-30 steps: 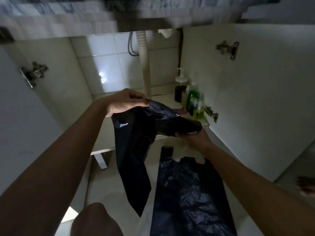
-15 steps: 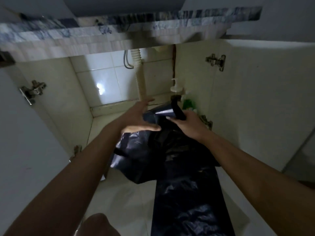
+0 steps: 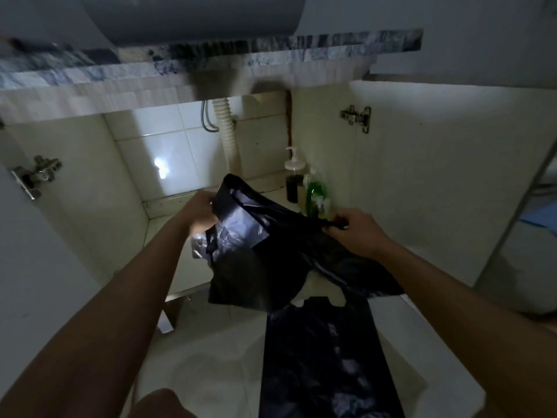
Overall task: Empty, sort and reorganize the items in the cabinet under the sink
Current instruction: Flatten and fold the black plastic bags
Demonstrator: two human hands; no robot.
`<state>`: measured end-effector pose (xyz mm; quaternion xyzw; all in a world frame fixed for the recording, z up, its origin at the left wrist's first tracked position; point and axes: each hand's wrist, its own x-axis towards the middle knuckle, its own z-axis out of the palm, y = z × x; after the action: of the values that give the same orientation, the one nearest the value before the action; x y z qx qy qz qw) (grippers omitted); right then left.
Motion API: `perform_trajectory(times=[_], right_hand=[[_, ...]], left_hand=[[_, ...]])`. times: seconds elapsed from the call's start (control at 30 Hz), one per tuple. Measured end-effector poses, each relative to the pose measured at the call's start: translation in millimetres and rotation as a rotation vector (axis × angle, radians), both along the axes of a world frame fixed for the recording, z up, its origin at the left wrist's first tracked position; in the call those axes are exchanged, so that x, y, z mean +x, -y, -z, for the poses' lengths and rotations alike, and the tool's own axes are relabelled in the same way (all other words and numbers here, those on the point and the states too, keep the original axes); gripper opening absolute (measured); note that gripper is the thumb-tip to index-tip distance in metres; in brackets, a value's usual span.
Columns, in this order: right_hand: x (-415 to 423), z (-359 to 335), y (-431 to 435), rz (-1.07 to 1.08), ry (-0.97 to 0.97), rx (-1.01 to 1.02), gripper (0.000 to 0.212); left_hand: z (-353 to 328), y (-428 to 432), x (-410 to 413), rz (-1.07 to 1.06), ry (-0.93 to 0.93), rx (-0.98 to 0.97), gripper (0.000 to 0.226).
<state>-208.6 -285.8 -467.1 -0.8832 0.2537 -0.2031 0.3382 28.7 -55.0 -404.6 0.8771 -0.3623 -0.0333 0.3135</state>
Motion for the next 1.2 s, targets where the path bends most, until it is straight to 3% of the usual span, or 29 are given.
perform_trajectory(times=[0.13,0.23,0.27,0.3,0.33,0.4,0.5,0.63,0.73,0.8,0.87,1.0,1.1,1.2], right_hand=[[4,-18,0,-0.014,0.062,-0.09,0.017],[13,-34,-4,-0.004,0.037,-0.339,0.029],[14,-40,-6,0.004,0.025,-0.39,0.033],[16,-46,-7,0.006,0.029,-0.422,0.036],[18,-51,-9,-0.004,0.039,-0.453,0.038],[23,-60,-15,-0.059,0.04,-0.509,0.037],[31,-71,-24,-0.091,0.023,-0.538,0.037],[32,-79,-27,-0.101,0.041,-0.52,0.042],[23,-80,-22,-0.165,-0.122,-0.383,0.053],[18,-76,-10,-0.169,-0.339,-0.4,0.045],[10,-71,4,-0.162,-0.437,-0.349,0.04],[-2,-78,12,-0.148,-0.141,-0.135,0.022],[10,-87,0,-0.083,0.131,-0.046,0.018],[22,-90,-10,-0.044,0.279,-0.104,0.021]], left_hand=[[0,-8,9,-0.032,-0.138,0.037,0.008],[-21,-4,10,-0.208,-0.3,-0.426,0.018],[-28,-1,12,-0.277,-0.31,-0.575,0.022],[-36,2,8,-0.3,-0.236,-0.603,0.023],[-41,7,1,-0.258,-0.112,-0.543,0.025],[-43,19,-21,0.076,0.081,-0.307,0.036],[-32,37,-49,0.392,0.189,0.185,0.067],[-10,52,-42,0.359,0.284,0.182,0.014],[-4,49,-31,0.289,0.298,0.146,0.011],[0,37,-14,0.196,0.319,0.192,0.013],[4,23,2,0.086,0.328,0.261,0.008],[8,11,3,0.099,0.234,0.412,0.021],[-2,31,-31,0.264,0.079,0.187,0.029],[-17,57,-64,0.352,0.014,-0.052,0.006]])
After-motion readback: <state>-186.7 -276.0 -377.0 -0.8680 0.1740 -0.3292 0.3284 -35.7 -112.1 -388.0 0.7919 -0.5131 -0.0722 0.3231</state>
